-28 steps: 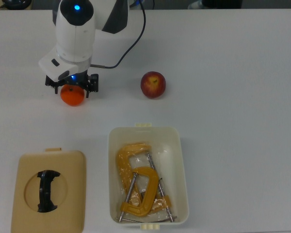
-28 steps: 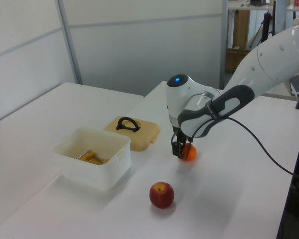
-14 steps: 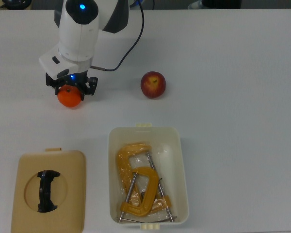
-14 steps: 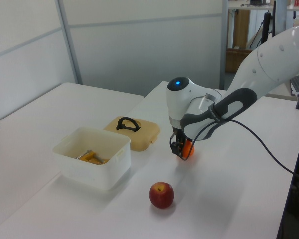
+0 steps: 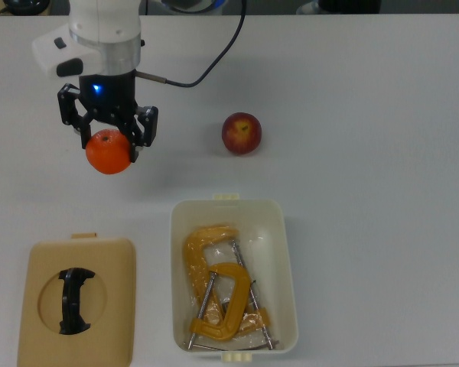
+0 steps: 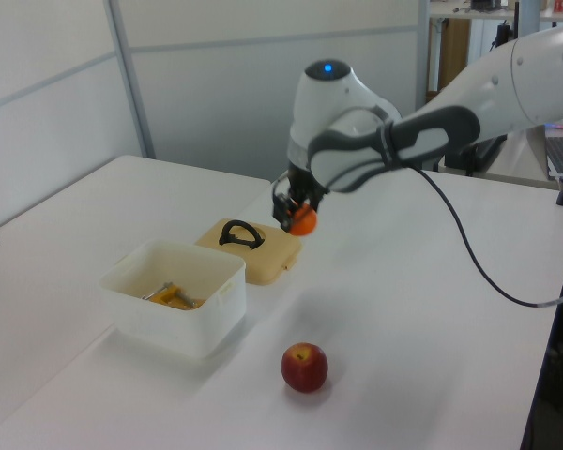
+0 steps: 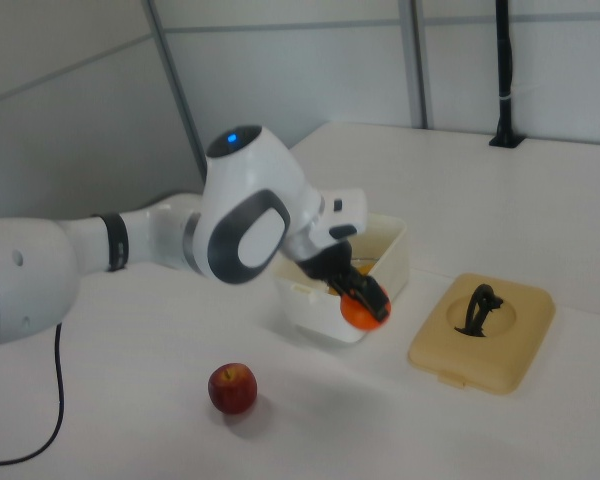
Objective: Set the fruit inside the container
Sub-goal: 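Lift the tangerine and carry it over the white container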
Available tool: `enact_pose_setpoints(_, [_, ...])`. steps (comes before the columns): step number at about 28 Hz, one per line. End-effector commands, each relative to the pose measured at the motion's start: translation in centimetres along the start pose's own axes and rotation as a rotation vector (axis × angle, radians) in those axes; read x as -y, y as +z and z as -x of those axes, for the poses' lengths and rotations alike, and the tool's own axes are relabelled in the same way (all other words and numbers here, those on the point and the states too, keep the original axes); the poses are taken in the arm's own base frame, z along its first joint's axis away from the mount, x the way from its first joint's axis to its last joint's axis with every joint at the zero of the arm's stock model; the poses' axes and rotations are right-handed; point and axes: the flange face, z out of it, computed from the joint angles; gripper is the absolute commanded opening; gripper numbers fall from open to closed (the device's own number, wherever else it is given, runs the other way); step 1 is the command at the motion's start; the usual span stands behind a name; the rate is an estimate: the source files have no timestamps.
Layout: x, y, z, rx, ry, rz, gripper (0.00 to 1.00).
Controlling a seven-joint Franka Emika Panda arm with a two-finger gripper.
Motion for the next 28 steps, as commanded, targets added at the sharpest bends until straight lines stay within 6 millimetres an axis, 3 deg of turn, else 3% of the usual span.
enact_pose_setpoints(1, [3.0, -2.3, -2.0, -0.030, 0.087, -0.058, 0.00])
enact_pose_setpoints(5, [6.8, -1.3, -3.0, -0.044, 0.185, -0.067, 0.00])
enact_pose_setpoints(7, [10.0, -0.4, -3.4, -0.059, 0.222, -0.081, 0.00])
enact_pose_setpoints(11, [13.1, 1.8, -3.0, -0.080, 0.258, -0.074, 0.00])
enact_pose_setpoints(12, [14.6, 2.8, -2.6, -0.101, 0.276, -0.068, 0.00])
enact_pose_setpoints(16, [16.9, 4.1, -2.5, -0.153, 0.333, -0.043, 0.00])
enact_pose_setpoints(17, [17.6, 5.0, -2.3, -0.167, 0.349, -0.023, 0.07])
enact_pose_setpoints(18, [17.8, 5.1, -2.4, -0.175, 0.357, -0.017, 0.22])
enact_pose_setpoints(19, [18.0, 5.4, -2.3, -0.177, 0.365, -0.015, 0.52])
enact_pose_setpoints(20, [18.3, 5.5, -2.2, -0.176, 0.368, -0.014, 1.00])
enact_pose_setpoints(25, [18.4, 5.1, -2.2, -0.184, 0.349, -0.006, 1.00])
enact_pose_setpoints(28, [17.8, 3.5, -2.3, -0.175, 0.302, 0.002, 1.00])
